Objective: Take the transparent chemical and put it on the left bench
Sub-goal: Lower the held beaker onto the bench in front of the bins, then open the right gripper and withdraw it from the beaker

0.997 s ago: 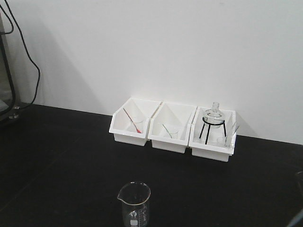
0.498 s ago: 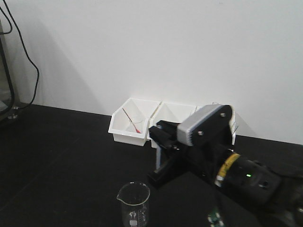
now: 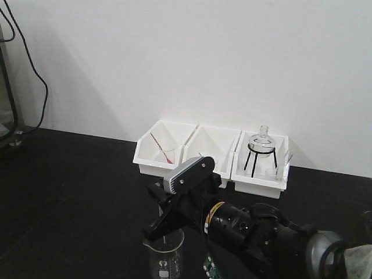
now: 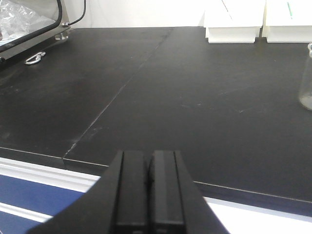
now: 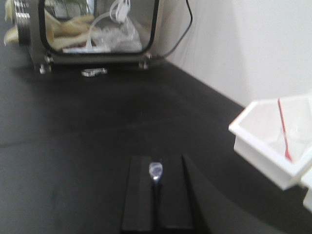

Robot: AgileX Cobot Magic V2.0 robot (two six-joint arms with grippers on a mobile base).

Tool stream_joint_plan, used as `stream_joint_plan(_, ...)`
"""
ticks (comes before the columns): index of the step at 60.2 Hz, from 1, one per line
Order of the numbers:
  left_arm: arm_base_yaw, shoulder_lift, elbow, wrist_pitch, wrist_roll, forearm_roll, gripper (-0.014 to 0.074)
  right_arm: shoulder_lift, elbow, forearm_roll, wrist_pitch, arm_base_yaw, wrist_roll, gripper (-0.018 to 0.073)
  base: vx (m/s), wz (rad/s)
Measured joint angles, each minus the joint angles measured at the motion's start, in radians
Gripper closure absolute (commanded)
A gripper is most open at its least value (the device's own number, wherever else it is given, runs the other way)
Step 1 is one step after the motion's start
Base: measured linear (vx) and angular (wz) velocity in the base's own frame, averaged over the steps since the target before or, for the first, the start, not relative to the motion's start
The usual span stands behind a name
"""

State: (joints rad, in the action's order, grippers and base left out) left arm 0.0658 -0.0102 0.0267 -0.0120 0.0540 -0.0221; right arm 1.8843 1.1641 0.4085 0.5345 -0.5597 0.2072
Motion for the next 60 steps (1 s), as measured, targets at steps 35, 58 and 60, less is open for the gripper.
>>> stream_joint_plan(35, 0.0, 0.0, 0.0, 0.0, 0.0, 0.0, 0.06, -0.007, 0.0, -0.161, -0.076, 0.0, 0.05, -0.0003, 0.0, 0.0)
stream_joint_plan(58, 0.0, 0.0, 0.0, 0.0, 0.0, 0.0, 0.06, -0.62, -0.346, -0.013, -0.272, -0.006, 0.057, 0.0071, 0.0, 0.0)
stream_joint_plan(60, 0.0, 0.0, 0.0, 0.0, 0.0, 0.0, 0.06, -0.684, -0.394, -0.013, -0.296, -0.006, 0.058, 0.0082, 0.0, 0.0)
